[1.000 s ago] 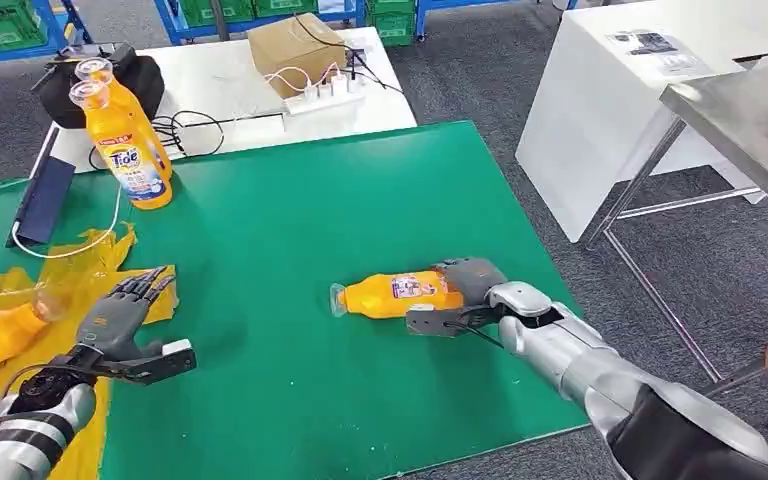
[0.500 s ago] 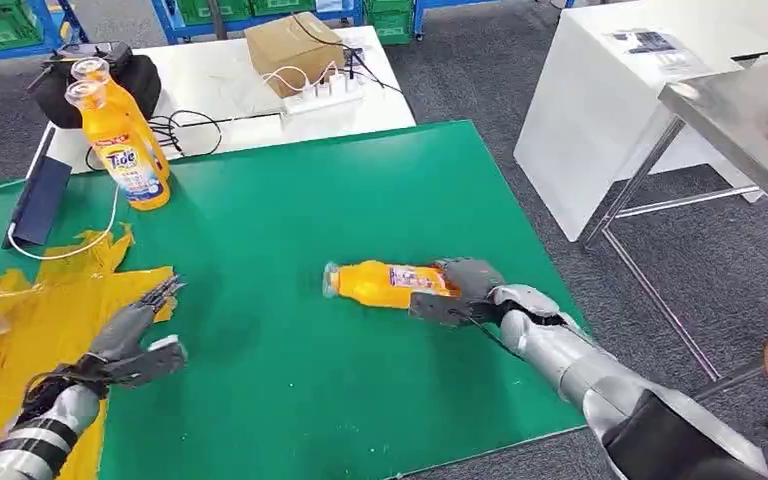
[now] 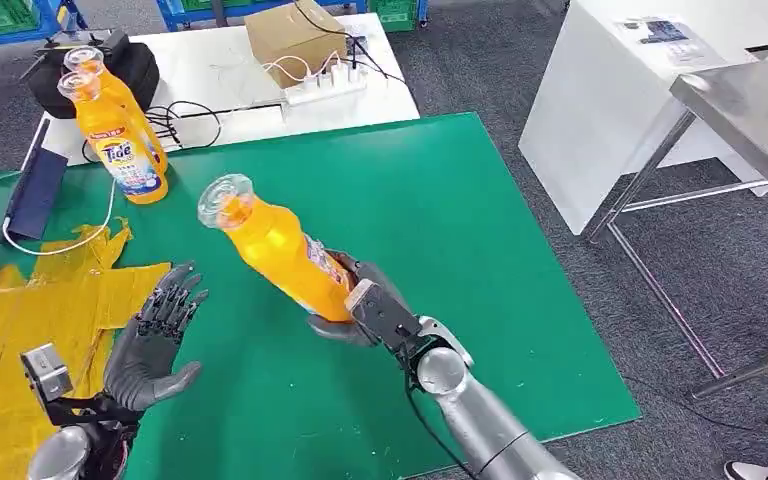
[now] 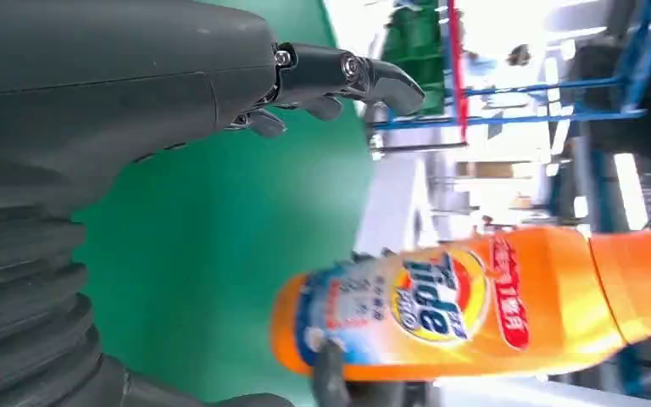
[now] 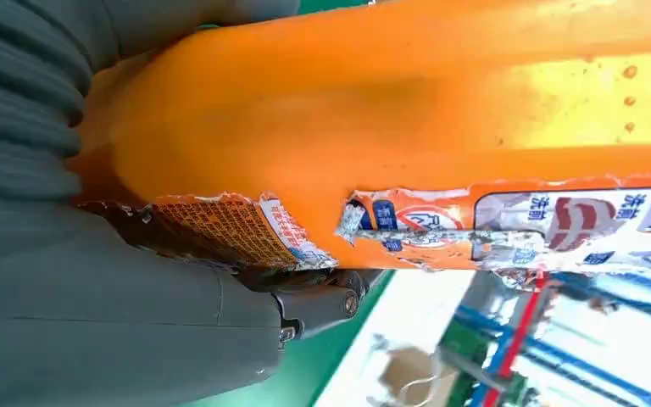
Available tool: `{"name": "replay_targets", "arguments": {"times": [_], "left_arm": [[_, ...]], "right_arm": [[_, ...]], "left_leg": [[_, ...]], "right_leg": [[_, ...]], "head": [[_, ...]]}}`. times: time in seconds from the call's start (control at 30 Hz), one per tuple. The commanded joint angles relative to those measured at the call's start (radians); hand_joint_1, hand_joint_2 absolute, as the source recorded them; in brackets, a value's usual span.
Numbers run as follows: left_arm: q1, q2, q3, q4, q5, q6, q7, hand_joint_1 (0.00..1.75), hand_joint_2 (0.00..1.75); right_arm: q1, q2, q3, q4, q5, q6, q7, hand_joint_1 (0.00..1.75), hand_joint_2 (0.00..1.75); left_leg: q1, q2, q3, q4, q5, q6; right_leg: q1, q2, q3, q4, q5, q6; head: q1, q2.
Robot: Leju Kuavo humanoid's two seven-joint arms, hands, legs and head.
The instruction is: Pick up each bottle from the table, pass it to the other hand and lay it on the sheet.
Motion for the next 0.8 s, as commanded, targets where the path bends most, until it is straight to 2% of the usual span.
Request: {"name": "replay_targets", "arguments": {"times": [0.03,0.23,0.4,0.53,0.6,0.63,0.73,0.8], "left_arm": [[0.010,-0.041,-0.016,-0.058,0.048,-0.012,0.032,0.00,1.75],[0.007,-0.041,-0.022,-0.059,0.045,-0.008,0.034,0.00,1.75],[-0.016,-0.049,-0.043,-0.045,0.069,-0.003,0.041,0.00,1.75],[-0.031,-0.053,-0.057,-0.036,0.075,0.007,0.049,0.00,1.75],[-0.032,-0.053,-0.056,-0.035,0.075,0.008,0.049,0.00,1.75],[-0.034,-0.054,-0.057,-0.034,0.075,0.010,0.050,0.00,1.75],[-0.048,-0.059,-0.061,-0.018,0.071,0.025,0.055,0.00,1.75],[-0.058,-0.063,-0.065,-0.005,0.069,0.029,0.057,0.00,1.75]], "right_arm": [[-0.032,0.058,0.059,0.053,0.004,0.004,0.007,1.75,1.75],[-0.035,0.065,0.069,0.069,0.006,0.001,0.007,1.75,1.75],[-0.038,0.113,0.189,0.183,0.039,0.020,0.018,1.75,1.75],[-0.040,0.136,0.280,0.290,0.062,-0.007,0.014,1.75,1.75],[-0.039,0.137,0.282,0.291,0.063,-0.009,0.013,1.75,1.75],[-0.037,0.138,0.285,0.292,0.064,-0.009,0.013,1.75,1.75],[-0.045,0.148,0.326,0.314,0.081,-0.005,0.018,1.75,1.75],[-0.050,0.162,0.353,0.325,0.090,-0.001,0.021,1.75,1.75]], "left_leg": [[0.000,-0.003,0.002,0.000,0.000,0.002],[0.000,-0.004,0.003,-0.001,0.000,0.002],[0.000,-0.003,0.003,-0.001,0.000,0.002],[0.000,-0.004,0.003,-0.001,0.000,0.002],[0.000,-0.004,0.002,-0.001,0.000,0.002],[0.000,-0.008,0.006,-0.002,-0.001,0.004],[0.000,-0.004,0.002,-0.001,0.000,0.002],[-0.001,-0.007,0.004,-0.001,0.000,0.004]], "right_leg": [[0.000,0.001,0.001,0.000,0.000,-0.001],[-0.001,0.001,0.003,0.000,-0.001,-0.001],[0.000,0.001,0.003,0.000,-0.001,-0.001],[0.000,0.000,0.003,-0.001,-0.001,-0.001],[0.000,0.000,0.003,-0.001,-0.001,-0.001],[-0.001,0.000,0.006,0.000,-0.002,-0.002],[0.000,0.000,0.002,0.000,-0.001,0.000],[-0.001,0.000,0.004,0.000,-0.002,-0.001]], "head": [[0.000,0.000],[0.000,0.000],[0.000,0.000],[0.000,0.000],[0.000,0.000],[0.000,0.000],[0.000,0.000],[0.000,0.000]]}}
